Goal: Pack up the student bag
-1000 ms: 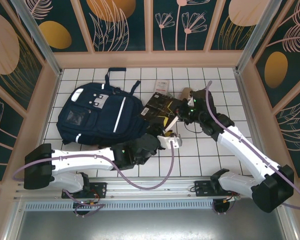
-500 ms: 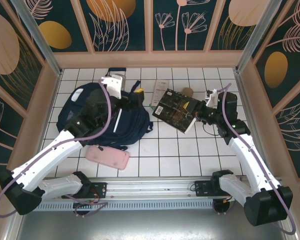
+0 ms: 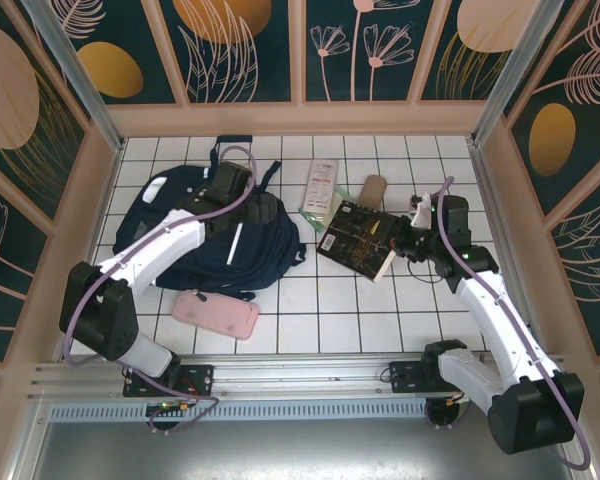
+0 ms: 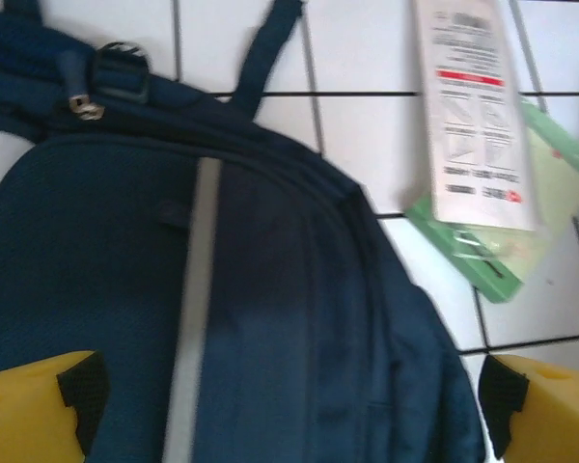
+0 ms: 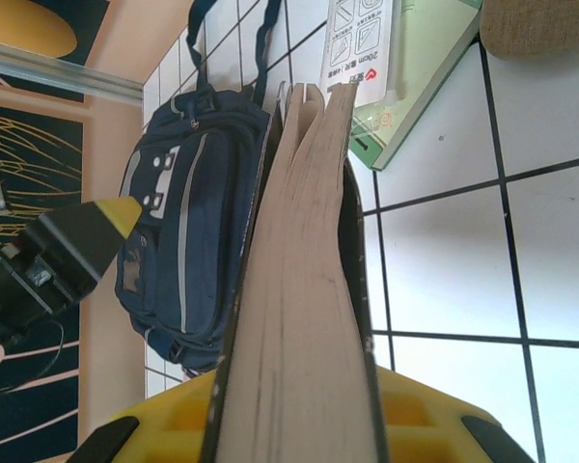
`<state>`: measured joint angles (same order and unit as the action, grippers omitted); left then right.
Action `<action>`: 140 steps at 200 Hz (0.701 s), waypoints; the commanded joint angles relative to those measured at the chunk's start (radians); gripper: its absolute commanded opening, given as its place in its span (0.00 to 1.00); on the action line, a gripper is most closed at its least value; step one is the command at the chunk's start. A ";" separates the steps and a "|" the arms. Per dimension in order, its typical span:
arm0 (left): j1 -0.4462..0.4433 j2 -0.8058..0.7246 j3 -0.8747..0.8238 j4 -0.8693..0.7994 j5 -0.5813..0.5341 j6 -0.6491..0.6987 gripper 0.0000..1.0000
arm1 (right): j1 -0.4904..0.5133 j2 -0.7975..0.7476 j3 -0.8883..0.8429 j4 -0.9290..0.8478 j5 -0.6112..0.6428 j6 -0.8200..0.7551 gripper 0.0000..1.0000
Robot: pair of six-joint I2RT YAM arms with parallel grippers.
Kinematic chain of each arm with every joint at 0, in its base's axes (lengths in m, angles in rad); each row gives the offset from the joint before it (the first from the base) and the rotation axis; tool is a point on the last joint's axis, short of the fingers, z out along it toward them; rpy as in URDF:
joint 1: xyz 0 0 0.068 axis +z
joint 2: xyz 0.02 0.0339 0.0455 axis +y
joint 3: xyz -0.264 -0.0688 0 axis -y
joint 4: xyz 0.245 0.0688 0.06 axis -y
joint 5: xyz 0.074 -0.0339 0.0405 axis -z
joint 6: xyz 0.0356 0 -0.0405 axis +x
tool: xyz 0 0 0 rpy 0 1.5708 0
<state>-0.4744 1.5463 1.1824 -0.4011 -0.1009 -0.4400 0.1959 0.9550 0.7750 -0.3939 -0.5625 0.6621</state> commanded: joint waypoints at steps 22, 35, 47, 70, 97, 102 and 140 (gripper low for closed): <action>0.155 0.073 -0.074 0.159 0.347 -0.068 0.99 | -0.003 -0.054 -0.055 0.108 -0.082 -0.004 0.00; 0.182 0.085 -0.110 0.230 0.464 -0.102 0.97 | -0.004 -0.055 -0.071 0.118 -0.091 0.002 0.00; 0.196 0.093 -0.133 0.273 0.537 -0.125 0.94 | -0.005 -0.054 -0.085 0.128 -0.101 0.004 0.00; 0.206 0.091 -0.168 0.337 0.626 -0.175 0.89 | -0.007 -0.054 -0.110 0.145 -0.108 0.005 0.00; 0.208 0.103 -0.193 0.383 0.697 -0.213 0.85 | -0.010 -0.053 -0.137 0.170 -0.117 0.017 0.00; 0.209 0.109 -0.198 0.392 0.714 -0.220 0.85 | -0.009 -0.052 -0.141 0.175 -0.120 0.019 0.00; 0.216 0.152 -0.234 0.417 0.750 -0.233 0.76 | -0.012 -0.050 -0.133 0.178 -0.123 0.022 0.00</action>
<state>-0.2676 1.6615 0.9825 -0.0296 0.5793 -0.6510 0.1913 0.9279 0.6270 -0.3099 -0.6376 0.6693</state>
